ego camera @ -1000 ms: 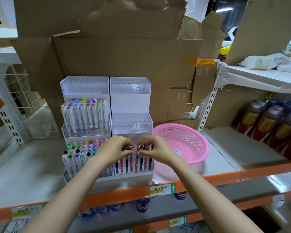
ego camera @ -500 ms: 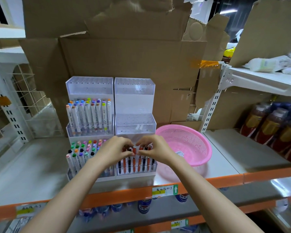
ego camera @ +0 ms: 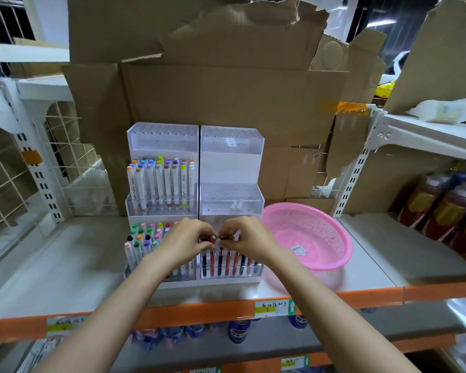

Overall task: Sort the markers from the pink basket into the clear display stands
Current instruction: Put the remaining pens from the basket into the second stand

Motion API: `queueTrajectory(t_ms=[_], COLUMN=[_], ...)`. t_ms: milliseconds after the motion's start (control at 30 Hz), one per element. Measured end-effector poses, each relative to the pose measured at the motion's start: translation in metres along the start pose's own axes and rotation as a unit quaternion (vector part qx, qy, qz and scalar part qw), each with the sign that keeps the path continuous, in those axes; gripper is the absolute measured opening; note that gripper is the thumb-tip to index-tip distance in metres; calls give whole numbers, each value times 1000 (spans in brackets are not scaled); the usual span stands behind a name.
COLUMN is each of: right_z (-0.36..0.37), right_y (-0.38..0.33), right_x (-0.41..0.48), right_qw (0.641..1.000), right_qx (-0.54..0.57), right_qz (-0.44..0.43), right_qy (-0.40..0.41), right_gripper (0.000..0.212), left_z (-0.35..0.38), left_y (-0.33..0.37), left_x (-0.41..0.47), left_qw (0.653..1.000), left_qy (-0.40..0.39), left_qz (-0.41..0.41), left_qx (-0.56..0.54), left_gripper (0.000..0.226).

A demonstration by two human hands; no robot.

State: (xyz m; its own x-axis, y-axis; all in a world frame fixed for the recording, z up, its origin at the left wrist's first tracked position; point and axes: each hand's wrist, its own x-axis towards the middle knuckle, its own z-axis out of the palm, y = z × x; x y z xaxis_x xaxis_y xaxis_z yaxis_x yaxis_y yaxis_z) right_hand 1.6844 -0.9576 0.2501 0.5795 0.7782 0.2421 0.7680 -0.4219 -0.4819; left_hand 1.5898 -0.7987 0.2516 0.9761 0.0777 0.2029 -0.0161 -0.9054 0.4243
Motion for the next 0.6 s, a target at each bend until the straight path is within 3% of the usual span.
queueTrajectory(t_ms=[167,433,600], right_z=[1,6,4], right_y=[-7,-18,-28], right_x=[2,7,10], right_qw=[1000,1000,999], right_qx=[-6,-6,-26], right_qz=[-4,-5,-1], right_qy=[-6,-19,-33], right_gripper=[21,10,24], left_z=[-3,-12,-18], left_y=[-6,-12,-23], left_x=[-5,-11,-18], left_qw=[1000,1000,999], left_qy=[7,24,34], left_qz=[-6,-4,17], left_qx=[-5,-18,21], left_gripper=[37,31,32])
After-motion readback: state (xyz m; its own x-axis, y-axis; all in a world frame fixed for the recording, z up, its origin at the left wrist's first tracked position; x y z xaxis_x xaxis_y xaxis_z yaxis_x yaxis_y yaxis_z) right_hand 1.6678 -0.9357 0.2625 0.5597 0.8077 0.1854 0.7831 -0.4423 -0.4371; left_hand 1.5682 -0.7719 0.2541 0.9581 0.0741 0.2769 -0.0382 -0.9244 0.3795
